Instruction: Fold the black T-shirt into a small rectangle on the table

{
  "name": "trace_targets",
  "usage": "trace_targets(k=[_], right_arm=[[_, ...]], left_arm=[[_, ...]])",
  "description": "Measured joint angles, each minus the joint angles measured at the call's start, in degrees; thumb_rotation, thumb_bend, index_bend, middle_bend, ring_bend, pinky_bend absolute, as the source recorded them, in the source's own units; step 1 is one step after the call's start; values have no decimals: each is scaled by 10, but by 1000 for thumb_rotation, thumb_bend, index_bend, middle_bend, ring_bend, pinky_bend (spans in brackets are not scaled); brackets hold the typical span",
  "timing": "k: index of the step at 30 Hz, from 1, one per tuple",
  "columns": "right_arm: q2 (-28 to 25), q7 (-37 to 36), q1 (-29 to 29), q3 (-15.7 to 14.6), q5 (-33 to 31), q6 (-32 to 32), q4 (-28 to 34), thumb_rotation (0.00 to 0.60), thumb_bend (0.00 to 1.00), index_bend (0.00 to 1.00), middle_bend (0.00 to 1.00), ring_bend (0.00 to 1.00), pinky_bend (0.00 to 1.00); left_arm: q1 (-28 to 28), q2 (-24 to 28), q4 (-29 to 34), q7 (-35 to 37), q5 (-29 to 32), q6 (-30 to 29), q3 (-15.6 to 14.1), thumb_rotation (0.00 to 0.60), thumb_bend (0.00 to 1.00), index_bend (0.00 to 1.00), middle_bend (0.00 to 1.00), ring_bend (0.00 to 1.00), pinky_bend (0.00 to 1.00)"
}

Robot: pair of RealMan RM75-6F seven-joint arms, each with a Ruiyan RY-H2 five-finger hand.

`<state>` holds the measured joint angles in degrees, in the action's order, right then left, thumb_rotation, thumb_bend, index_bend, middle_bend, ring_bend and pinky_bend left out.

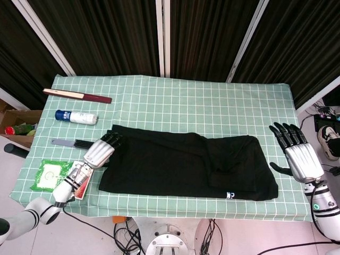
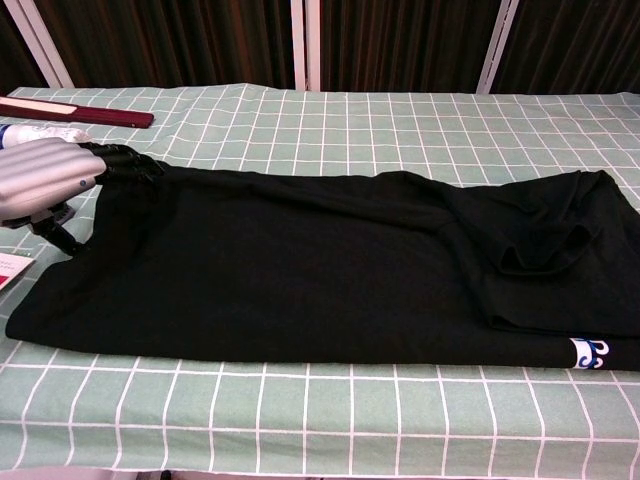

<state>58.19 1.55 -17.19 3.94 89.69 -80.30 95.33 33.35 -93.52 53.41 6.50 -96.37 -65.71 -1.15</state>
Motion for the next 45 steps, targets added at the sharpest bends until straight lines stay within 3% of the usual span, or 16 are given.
trace_targets(k=[4,10,17,27,40,45], right_arm=[[5,-2,3,-1,-2,2,-5,600,17,0,67,29,104],[13,0,6,-1,-4,5,-10,600,18,0,67,29,104],[20,-5,9,-1,1,4,-17,600,19,0,67,29,104],[33,-30,9,1,15,-6,-39,600,18,0,66,29,104],[54,-57,3,7,27,-13,-70,600,19,0,62,29,103],[61,-71,5,7,30,-19,-82,600,19,0,62,29,103]], left_arm=[[4,5,-4,28,-13,-7,-16,600,304,396,135,101,191],[9,10,-12,50,-22,-10,-31,600,435,430,136,101,191],[10,3,-20,48,-19,-14,-33,600,552,560,170,108,192],[-16,17,-9,-7,-12,-72,-26,600,591,614,207,128,190],[-85,166,119,-76,51,-120,-8,600,604,613,207,128,189],[-95,200,169,-87,65,-122,1,600,606,612,207,128,189]])
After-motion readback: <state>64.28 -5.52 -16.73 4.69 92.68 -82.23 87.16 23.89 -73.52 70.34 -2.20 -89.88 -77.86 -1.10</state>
